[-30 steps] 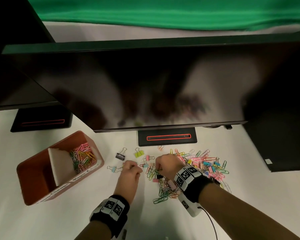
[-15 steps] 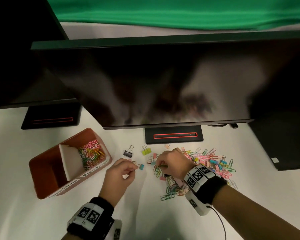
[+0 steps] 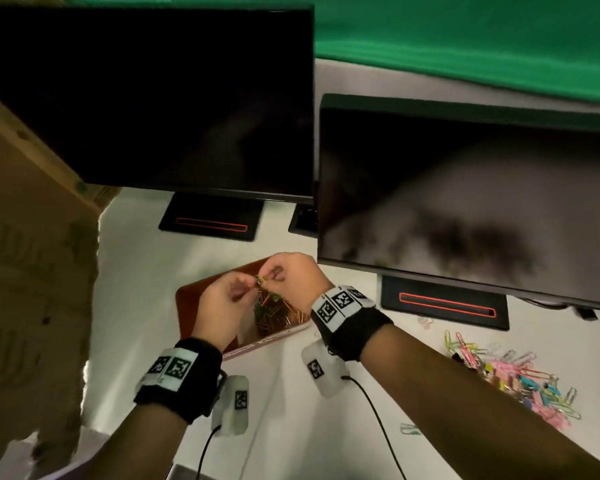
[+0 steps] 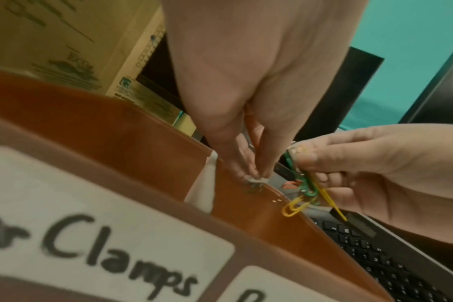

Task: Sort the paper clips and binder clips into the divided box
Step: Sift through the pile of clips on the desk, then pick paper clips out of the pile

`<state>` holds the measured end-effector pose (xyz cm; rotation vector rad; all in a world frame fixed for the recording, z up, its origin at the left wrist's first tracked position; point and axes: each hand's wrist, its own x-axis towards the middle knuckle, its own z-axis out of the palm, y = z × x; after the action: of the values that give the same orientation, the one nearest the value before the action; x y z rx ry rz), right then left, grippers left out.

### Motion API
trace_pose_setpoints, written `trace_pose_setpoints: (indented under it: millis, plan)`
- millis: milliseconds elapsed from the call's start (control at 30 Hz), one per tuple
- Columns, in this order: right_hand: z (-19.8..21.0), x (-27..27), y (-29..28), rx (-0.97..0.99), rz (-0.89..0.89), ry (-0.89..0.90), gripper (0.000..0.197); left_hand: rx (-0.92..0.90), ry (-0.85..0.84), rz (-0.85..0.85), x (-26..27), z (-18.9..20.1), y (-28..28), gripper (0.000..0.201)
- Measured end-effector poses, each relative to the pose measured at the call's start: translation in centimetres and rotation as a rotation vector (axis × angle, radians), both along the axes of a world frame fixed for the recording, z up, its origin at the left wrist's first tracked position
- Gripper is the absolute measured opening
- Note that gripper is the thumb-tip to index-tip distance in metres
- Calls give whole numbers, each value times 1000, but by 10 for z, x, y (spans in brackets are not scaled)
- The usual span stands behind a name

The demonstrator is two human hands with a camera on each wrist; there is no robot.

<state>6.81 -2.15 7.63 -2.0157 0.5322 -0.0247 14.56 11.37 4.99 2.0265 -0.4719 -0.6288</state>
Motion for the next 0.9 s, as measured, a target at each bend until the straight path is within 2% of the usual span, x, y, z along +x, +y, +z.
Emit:
trace_pose_setpoints:
  millis: [133,267,400,500,600,700,767,900]
  plan:
    - [-15,-3,4,55,-11,58,33,33,-115,-35,-2,-6,7,27]
    - [-19,-51,-12,96,-93,-21,17,-62,-141,-117,-25,-2,10,25]
    - [-26,-121,-45,-28,-211,90,13,-53,-53,-336,-73,-3,-8,20]
    - [-38,-171,-69,-167,-251,272,17,-4,-23,-519,-114,-16,-30,22]
    - [-49,-205,-83,-203,-196,465,27,115,-64,-665,-143,-32,-53,37]
    - [-62,-216,-86,-231,-88,546,39,177,-129,-720,-158,-43,-77,46]
    - [-68,-214,-86,-231,-63,534,42,210,-193,-740,-162,-51,-92,45]
    - [-78,-204,-85,-234,-12,454,30,312,-243,-781,-162,-64,-109,37]
